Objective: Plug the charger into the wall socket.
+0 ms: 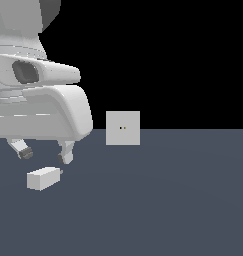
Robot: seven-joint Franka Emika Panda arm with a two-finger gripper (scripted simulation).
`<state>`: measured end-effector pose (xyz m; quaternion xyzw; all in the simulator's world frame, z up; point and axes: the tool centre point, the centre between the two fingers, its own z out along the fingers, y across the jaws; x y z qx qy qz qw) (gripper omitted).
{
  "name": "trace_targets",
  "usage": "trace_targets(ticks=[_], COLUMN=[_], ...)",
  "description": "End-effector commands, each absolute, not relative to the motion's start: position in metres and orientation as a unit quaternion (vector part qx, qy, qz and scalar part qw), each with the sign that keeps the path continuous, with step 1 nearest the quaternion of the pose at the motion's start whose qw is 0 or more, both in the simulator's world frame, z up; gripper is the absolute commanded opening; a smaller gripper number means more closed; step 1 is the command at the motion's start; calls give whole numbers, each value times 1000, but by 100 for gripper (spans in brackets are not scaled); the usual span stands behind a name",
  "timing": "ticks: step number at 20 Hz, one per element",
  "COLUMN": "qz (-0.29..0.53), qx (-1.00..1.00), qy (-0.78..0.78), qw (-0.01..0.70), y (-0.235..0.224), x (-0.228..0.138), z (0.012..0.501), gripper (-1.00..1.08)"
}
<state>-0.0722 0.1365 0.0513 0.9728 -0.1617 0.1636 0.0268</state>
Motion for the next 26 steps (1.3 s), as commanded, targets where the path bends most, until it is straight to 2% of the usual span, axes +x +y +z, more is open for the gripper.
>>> trace_targets(ticks=[1, 12, 13, 26], qz=[163, 163, 163, 164], qx=[973, 973, 973, 973], qy=[-162, -163, -163, -161], qw=[27, 27, 27, 27], y=[136, 136, 136, 134], x=[-73, -73, -73, -72], z=[42, 12, 12, 13], gripper=[100, 100, -100, -100])
